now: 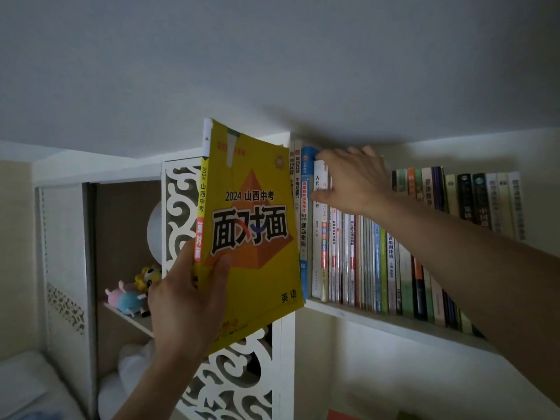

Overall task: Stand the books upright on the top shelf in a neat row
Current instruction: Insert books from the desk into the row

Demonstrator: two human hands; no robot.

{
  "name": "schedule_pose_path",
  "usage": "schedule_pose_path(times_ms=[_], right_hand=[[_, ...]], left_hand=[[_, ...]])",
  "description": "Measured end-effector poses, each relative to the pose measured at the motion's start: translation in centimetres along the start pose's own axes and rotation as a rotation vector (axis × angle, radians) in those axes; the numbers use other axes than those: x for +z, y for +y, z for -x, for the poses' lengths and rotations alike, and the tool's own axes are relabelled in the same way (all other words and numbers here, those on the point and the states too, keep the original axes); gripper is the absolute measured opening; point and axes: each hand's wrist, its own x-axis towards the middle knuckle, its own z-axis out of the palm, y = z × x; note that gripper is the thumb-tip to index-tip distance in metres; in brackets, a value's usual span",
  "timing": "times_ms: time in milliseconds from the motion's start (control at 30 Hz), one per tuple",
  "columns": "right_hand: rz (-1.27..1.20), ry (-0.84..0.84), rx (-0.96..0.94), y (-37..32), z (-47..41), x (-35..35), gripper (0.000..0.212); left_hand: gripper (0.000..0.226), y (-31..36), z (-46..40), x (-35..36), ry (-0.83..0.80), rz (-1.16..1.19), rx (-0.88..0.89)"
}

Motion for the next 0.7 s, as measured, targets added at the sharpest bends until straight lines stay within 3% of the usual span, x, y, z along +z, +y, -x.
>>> schedule_pose_path(times_ms=[367,700], right_hand=[[-0.007,-0.012,0.01,-0.46,-0.22,-0.22,0.106],[-0.011,0.015,0.002,-0.46,-0.38,-0.33,0.109]], left_hand=[[0.023,0.42,0.17,-0.23,0.01,0.018,-0.011],[0.03,0.81,0.43,-0.76,-0.003,0.003,-0.012]])
